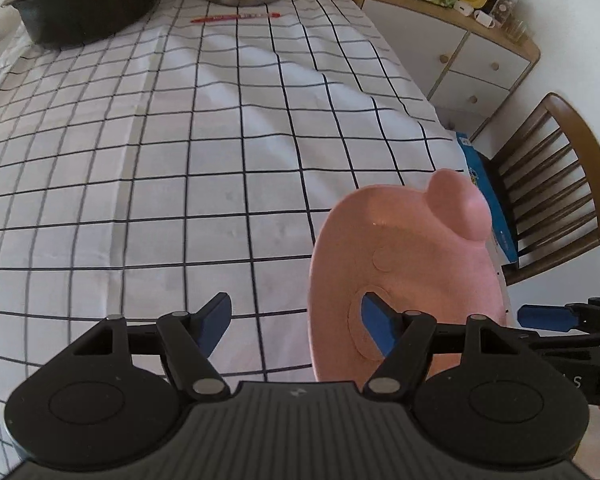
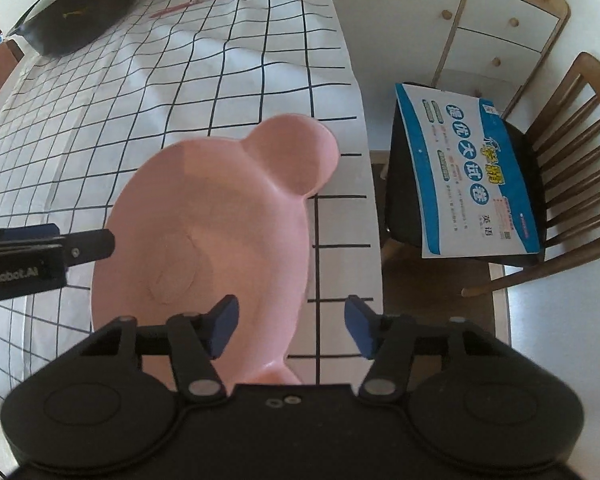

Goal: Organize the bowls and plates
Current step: 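Move both grippers forward to the rim of the pink bear-ear plate, then close both grippers on the pink bear-ear plate rim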

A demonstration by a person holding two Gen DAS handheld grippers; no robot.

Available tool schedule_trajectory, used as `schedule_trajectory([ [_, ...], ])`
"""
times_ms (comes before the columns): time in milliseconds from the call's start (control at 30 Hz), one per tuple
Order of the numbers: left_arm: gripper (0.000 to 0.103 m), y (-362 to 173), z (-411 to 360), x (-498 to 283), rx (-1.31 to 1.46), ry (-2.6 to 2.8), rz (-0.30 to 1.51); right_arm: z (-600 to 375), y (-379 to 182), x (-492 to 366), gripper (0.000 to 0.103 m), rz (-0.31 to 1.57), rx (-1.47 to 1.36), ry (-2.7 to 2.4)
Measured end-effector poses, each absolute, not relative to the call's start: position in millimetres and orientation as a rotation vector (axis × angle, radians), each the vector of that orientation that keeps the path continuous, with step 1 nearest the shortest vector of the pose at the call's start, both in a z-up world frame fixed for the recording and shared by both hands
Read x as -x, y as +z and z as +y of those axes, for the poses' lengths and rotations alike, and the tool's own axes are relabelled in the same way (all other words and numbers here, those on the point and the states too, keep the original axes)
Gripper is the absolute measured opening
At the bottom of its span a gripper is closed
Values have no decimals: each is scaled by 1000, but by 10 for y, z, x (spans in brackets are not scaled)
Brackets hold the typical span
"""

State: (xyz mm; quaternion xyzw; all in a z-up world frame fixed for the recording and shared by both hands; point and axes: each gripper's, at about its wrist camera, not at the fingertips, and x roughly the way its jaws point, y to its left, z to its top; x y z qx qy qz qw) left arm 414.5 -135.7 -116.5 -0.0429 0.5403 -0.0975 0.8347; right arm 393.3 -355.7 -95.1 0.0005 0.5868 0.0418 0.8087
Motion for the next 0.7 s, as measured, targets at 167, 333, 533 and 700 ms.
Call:
schedule_trajectory([
  [167,56,-1249,-1406,-4185,92,-216,1149,-3562,-1016,-3996,35,1268,-8,109],
  [333,34,-1313,-1419,-4239,115,-212,1167,-3568,-1045,-4033,25,1275,-6,115],
  [533,21,-1343,-1432,-4241,104,-218,1174,-3561,-1073,-4044,14,1275,0,112],
  [700,13,-1345,-1446,-4213,103,-236,1172,-3545,-1079,-4039,11,1274,19,107],
])
